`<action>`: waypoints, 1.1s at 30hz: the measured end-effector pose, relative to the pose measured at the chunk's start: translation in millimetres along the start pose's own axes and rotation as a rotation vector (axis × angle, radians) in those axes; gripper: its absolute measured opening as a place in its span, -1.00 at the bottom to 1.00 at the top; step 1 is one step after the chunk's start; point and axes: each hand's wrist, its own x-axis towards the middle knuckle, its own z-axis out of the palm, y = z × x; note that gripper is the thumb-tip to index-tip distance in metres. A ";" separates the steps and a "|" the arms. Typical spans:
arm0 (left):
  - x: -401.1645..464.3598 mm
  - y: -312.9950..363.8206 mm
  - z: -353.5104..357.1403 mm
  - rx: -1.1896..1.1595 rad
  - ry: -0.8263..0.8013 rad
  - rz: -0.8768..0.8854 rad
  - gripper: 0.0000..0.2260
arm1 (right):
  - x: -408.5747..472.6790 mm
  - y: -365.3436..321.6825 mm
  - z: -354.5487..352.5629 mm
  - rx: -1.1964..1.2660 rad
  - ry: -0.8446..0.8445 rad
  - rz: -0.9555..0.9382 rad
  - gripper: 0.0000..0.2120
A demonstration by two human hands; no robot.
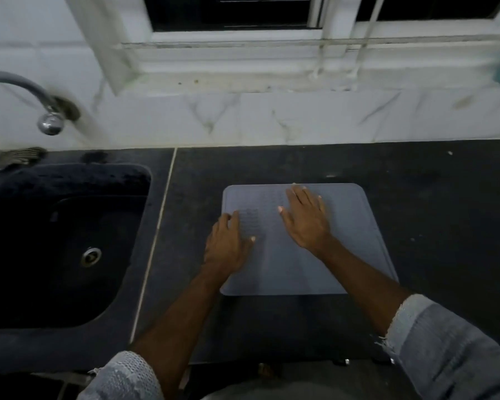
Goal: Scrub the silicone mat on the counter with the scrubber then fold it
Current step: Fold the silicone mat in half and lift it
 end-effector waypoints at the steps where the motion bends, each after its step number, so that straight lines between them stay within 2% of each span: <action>1: -0.3 3.2 1.5 -0.008 0.039 -0.036 -0.38 | -5.9 14.9 -4.3 0.013 0.018 0.049 -0.49; 4: 0.0 1.2 0.3 -0.022 0.112 -0.143 -0.56 | -25.3 57.8 -16.0 0.057 0.063 0.251 -0.52; 8: 3.8 -14.3 -8.0 0.014 0.058 -0.321 -0.62 | -49.9 104.6 -25.9 0.044 0.128 0.440 -0.62; 13: 11.4 -21.4 -13.1 0.013 0.003 -0.399 -0.71 | -63.3 132.8 -26.9 0.016 0.060 0.585 -0.70; 18: 21.4 -20.8 -9.8 -0.084 -0.041 -0.425 -0.71 | -58.6 141.9 -27.2 0.076 0.070 0.632 -0.75; 25: 34.7 -22.9 -9.2 -0.247 -0.047 -0.523 -0.73 | -35.9 158.0 -42.6 0.368 0.100 0.797 -0.79; 30: 35.8 -25.5 -8.6 -0.331 0.000 -0.511 -0.82 | -36.5 154.9 -45.0 0.358 0.059 0.811 -0.79; 33: 33.7 -24.6 -10.4 -0.590 -0.002 -0.578 -0.87 | -37.4 148.8 -54.0 0.448 0.064 0.798 -0.84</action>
